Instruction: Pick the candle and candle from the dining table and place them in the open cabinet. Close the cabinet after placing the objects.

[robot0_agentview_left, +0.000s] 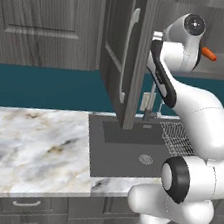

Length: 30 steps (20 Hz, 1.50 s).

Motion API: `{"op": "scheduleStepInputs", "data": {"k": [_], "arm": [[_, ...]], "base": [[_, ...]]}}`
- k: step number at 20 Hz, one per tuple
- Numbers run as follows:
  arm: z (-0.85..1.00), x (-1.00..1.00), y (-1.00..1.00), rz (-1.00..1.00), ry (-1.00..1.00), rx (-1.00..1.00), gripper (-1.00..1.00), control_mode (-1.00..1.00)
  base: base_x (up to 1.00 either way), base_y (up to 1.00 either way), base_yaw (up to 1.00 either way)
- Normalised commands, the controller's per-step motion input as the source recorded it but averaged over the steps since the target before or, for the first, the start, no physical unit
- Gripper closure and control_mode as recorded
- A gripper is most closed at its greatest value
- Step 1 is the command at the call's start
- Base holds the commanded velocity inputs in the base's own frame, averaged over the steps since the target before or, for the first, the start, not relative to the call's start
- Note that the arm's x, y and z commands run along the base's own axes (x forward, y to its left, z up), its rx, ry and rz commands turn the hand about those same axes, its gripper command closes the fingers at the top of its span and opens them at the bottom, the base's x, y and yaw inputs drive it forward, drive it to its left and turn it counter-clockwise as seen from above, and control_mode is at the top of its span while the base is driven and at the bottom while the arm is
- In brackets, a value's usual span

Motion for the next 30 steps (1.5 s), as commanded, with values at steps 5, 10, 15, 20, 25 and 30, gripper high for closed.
{"op": "scheduleStepInputs", "data": {"k": [5, 10, 15, 20, 25, 30], "arm": [[0.0, 0.0, 0.0, 0.0, 0.0, 0.0, -1.0, -1.0], [0.0, -0.01, 0.0, 0.0, 0.0, 0.0, -1.0, -1.0], [0.0, -0.51, -0.06, 0.0, 0.0, 0.0, -1.0, -1.0], [0.0, -0.69, -0.45, 0.0, -0.01, 0.01, -1.0, -1.0], [0.02, -0.32, -0.11, 0.03, -0.01, 0.02, -1.0, -1.0], [0.07, -0.22, -0.02, 0.09, 0.0, 0.03, -1.0, -1.0]], "base": [[0.0, 0.0, 0.0], [0.0, 0.0, 0.0], [0.0, 0.0, 0.0], [0.0, 0.0, 0.0], [0.0, 0.0, 0.0], [0.0, 0.0, 0.0]]}}
